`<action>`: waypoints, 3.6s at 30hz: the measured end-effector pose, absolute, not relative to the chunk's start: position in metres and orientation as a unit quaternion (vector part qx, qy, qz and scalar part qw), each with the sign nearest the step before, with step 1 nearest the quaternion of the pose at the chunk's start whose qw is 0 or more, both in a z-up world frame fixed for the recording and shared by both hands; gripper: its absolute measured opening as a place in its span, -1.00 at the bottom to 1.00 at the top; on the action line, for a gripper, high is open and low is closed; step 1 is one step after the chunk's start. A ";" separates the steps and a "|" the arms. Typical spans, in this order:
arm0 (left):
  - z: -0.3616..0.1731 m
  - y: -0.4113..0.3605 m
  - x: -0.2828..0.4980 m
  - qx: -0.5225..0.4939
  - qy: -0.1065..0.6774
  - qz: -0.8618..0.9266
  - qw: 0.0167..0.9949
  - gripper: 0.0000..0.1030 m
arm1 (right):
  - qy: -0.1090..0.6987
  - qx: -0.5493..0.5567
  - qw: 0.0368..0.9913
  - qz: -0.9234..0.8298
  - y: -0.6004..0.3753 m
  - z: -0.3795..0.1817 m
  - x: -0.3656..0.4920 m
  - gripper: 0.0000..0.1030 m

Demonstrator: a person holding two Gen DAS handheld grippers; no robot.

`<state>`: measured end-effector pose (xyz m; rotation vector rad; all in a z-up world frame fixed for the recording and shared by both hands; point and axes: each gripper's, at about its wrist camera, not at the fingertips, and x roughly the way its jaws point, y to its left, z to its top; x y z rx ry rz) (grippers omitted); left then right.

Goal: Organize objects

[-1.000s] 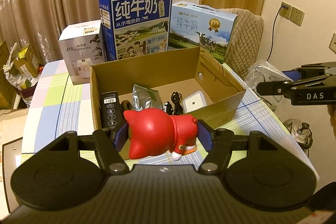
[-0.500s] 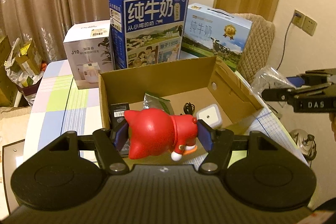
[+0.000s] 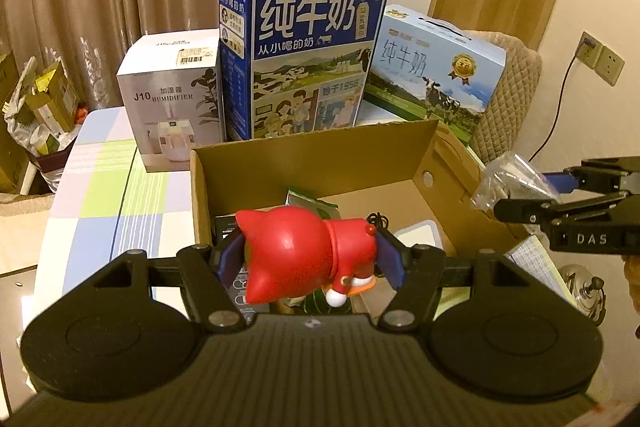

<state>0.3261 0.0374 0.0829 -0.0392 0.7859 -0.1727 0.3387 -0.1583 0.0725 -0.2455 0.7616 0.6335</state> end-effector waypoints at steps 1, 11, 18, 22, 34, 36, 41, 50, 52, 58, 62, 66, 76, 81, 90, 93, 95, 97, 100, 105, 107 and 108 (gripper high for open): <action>0.082 0.038 0.328 -0.020 0.384 -0.084 0.919 0.23 | 0.366 -0.117 0.872 0.303 -0.158 0.071 0.341 -0.04; 0.071 0.039 0.346 -0.029 0.390 -0.085 0.916 0.23 | 0.377 -0.112 0.868 0.303 -0.153 0.059 0.354 -0.04; 0.065 0.037 0.353 -0.029 0.396 -0.086 0.914 0.23 | 0.380 -0.110 0.867 0.303 -0.150 0.054 0.360 -0.03; 0.063 0.037 0.358 -0.029 0.397 -0.085 0.913 0.23 | 0.381 -0.108 0.867 0.301 -0.150 0.051 0.364 -0.04; 0.057 0.034 0.371 -0.042 0.382 -0.076 0.920 0.52 | 0.391 -0.097 0.866 0.295 -0.154 0.040 0.373 -0.04; 0.057 0.033 0.370 -0.039 0.380 -0.075 0.921 0.52 | 0.392 -0.095 0.867 0.294 -0.156 0.039 0.373 -0.04; 0.054 0.034 0.365 -0.027 0.385 -0.071 0.920 0.52 | 0.394 -0.091 0.866 0.295 -0.156 0.039 0.373 -0.04; 0.050 0.030 0.356 -0.005 0.395 -0.071 0.916 0.52 | 0.388 -0.089 0.867 0.300 -0.150 0.048 0.366 -0.04; 0.050 0.030 0.354 -0.002 0.397 -0.070 0.915 0.53 | 0.388 -0.089 0.867 0.300 -0.150 0.050 0.366 -0.03; 0.049 0.029 0.353 0.002 0.400 -0.072 0.914 0.53 | 0.387 -0.088 0.867 0.300 -0.147 0.053 0.366 -0.04; 0.048 0.029 0.353 0.004 0.400 -0.073 0.913 0.53 | 0.389 -0.086 0.867 0.300 -0.146 0.053 0.367 -0.03; 0.047 0.029 0.354 0.003 0.400 -0.073 0.913 0.53 | 0.393 -0.075 0.867 0.299 -0.147 0.051 0.370 -0.03; 0.040 0.031 0.352 0.017 0.389 -0.059 0.919 0.75 | 0.388 0.079 0.870 0.294 -0.164 0.042 0.397 0.57; 0.040 0.034 0.338 0.020 0.376 -0.045 0.925 0.94 | 0.383 0.051 0.878 0.284 -0.170 0.047 0.386 0.57; 0.054 0.035 0.284 -0.009 0.353 -0.013 0.935 0.98 | 0.396 -0.013 0.875 0.277 -0.185 0.059 0.334 0.57; 0.062 0.033 0.259 -0.020 0.355 -0.003 0.935 0.98 | 0.404 -0.029 0.869 0.284 -0.188 0.063 0.310 0.57; 0.067 0.030 0.243 -0.026 0.361 0.002 0.932 0.98 | 0.408 -0.042 0.866 0.286 -0.189 0.065 0.293 0.57; 0.072 0.026 0.226 -0.027 0.366 0.008 0.930 0.98 | 0.411 -0.054 0.862 0.290 -0.191 0.067 0.276 0.57; 0.082 0.019 0.197 -0.025 0.369 0.006 0.929 0.98 | 0.416 -0.059 0.859 0.292 -0.195 0.070 0.252 0.57; 0.093 0.009 0.153 -0.032 0.357 0.017 0.933 0.98 | 0.420 -0.065 0.855 0.298 -0.203 0.076 0.211 0.57; 0.095 0.005 0.135 -0.034 0.354 0.015 0.935 0.98 | 0.412 -0.074 0.858 0.299 -0.205 0.080 0.194 0.57; 0.096 0.003 0.128 -0.033 0.352 0.015 0.935 0.98 | 0.407 -0.078 0.860 0.299 -0.207 0.081 0.186 0.57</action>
